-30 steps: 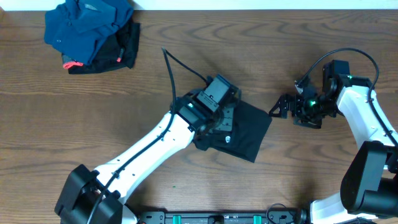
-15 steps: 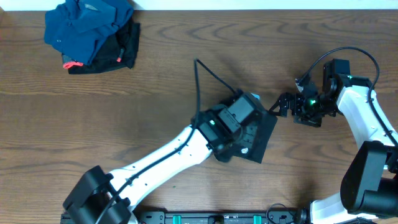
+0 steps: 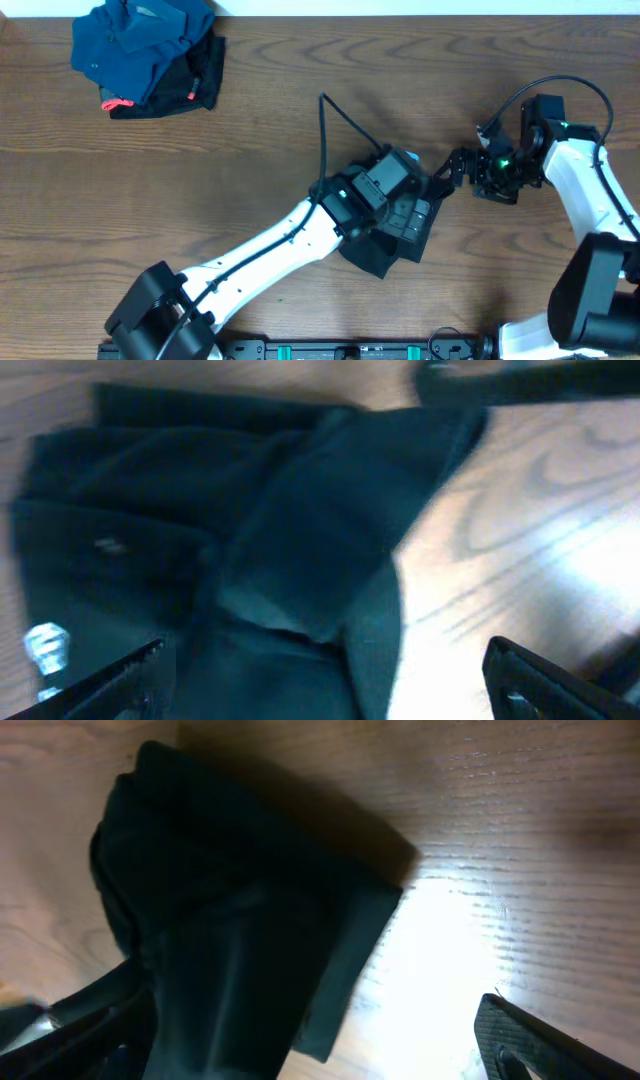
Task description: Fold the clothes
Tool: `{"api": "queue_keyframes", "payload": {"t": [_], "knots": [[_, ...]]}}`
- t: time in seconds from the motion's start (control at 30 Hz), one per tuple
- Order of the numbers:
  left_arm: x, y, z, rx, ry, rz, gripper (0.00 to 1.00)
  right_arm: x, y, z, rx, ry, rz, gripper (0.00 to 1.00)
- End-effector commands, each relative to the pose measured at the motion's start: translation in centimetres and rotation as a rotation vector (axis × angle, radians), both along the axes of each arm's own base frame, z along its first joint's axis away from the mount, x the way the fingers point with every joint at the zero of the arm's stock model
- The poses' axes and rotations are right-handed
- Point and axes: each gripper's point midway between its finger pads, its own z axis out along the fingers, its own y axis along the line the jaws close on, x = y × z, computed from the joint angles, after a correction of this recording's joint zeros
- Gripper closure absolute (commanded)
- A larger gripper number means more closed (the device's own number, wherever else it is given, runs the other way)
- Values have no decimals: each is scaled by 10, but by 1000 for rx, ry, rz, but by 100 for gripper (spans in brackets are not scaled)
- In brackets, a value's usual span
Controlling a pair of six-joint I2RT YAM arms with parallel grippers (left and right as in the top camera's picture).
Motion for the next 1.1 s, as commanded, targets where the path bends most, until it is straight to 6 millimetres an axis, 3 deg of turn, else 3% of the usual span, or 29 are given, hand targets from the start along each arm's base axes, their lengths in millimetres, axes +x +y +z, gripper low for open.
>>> {"api": "queue_keyframes", "payload": {"t": [0.0, 0.13, 0.23, 0.33, 0.43, 0.53, 0.6, 0.7, 0.77, 0.87, 1.07], "knots": [[34, 42, 36, 40, -136, 129, 2, 8, -1, 35, -11, -102, -12, 1], [58, 112, 66, 122, -224, 312, 2, -4, 7, 59, 14, -136, 0, 1], [67, 160, 84, 147, -246, 442, 2, -23, 22, 64, 30, -93, 43, 1], [72, 197, 88, 161, -228, 545, 2, -38, 42, 59, 36, -46, 109, 1], [68, 225, 80, 208, -172, 613, 2, -51, 64, 48, 30, 2, 153, 2], [56, 230, 68, 223, -86, 606, 2, -55, 65, 33, -68, 15, 166, 5], [48, 219, 62, 200, -37, 538, 2, -49, 60, 27, -142, -22, 189, 9], [34, 194, 54, 143, 28, 403, 2, -30, 51, 24, -257, -138, 263, 13], [26, 186, 46, 138, 64, 369, 2, -14, 42, 24, -347, -199, 251, 18], [14, 180, 27, 176, 110, 338, 2, 4, 43, 28, -384, -293, 288, 15], [8, 176, 0, 231, 183, 325, 2, -5, 55, 27, -391, -286, 350, 14]]}}
